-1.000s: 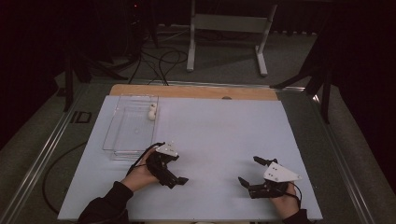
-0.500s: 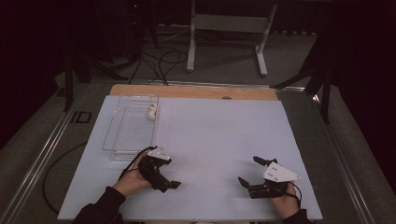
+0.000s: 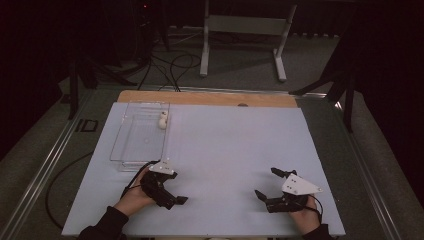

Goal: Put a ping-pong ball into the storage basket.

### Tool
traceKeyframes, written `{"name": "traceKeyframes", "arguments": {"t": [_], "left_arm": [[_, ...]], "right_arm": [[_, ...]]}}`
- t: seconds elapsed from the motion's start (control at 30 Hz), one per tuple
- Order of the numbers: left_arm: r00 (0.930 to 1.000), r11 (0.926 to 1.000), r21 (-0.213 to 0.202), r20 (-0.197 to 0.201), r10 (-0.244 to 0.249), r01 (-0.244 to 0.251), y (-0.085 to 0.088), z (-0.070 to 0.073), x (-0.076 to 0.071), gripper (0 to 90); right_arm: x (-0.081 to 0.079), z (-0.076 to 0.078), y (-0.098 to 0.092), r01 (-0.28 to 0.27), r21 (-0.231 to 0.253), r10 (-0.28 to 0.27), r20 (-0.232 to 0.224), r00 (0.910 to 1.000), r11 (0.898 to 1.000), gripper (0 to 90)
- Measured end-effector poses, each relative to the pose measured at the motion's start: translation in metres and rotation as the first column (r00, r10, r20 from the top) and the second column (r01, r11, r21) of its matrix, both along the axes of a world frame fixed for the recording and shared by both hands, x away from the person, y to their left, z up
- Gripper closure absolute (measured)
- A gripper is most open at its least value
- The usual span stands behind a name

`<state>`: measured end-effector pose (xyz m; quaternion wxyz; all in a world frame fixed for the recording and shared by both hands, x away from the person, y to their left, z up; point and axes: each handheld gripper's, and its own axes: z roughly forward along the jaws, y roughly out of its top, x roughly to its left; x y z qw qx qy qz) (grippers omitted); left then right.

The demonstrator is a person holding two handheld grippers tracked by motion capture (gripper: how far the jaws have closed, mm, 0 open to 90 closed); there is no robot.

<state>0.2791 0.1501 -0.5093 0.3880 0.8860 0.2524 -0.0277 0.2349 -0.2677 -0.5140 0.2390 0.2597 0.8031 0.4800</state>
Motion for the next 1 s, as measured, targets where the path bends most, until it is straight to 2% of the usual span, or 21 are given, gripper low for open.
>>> {"name": "traceKeyframes", "arguments": {"t": [0.17,0.33,0.47,0.7,0.87,1.0], "left_arm": [[0.9999,0.9999,-0.002,0.000,0.013,-0.013,0.003,-0.001,-0.003,0.4],[0.9981,0.9982,-0.008,0.013,0.060,-0.060,0.007,-0.002,-0.007,0.4],[0.9946,0.9950,-0.025,0.035,0.097,-0.096,0.009,-0.003,-0.009,0.4],[0.9880,0.9882,-0.026,0.030,0.152,-0.151,0.011,-0.006,-0.010,0.4],[0.9864,0.9864,-0.039,0.034,0.161,-0.159,0.010,-0.009,-0.013,0.4],[0.9809,0.9814,-0.053,0.053,0.187,-0.184,0.012,-0.009,-0.015,0.4]], "right_arm": [[0.000,0.000,0.000,0.000,-0.001,0.000,-0.004,1.0000,1.000,9.0],[0.000,0.000,0.001,0.000,-0.001,0.000,-0.007,1.0000,1.000,9.0],[0.000,0.000,0.000,0.001,0.000,-0.001,-0.008,1.0000,1.000,9.0],[0.000,0.000,0.000,-0.001,-0.002,0.001,-0.001,1.0000,1.000,9.0],[0.000,0.000,0.000,-0.001,0.000,0.001,0.000,1.0000,1.000,9.0],[0.000,0.000,0.001,0.000,-0.001,0.000,-0.002,1.0000,1.000,9.0]]}}
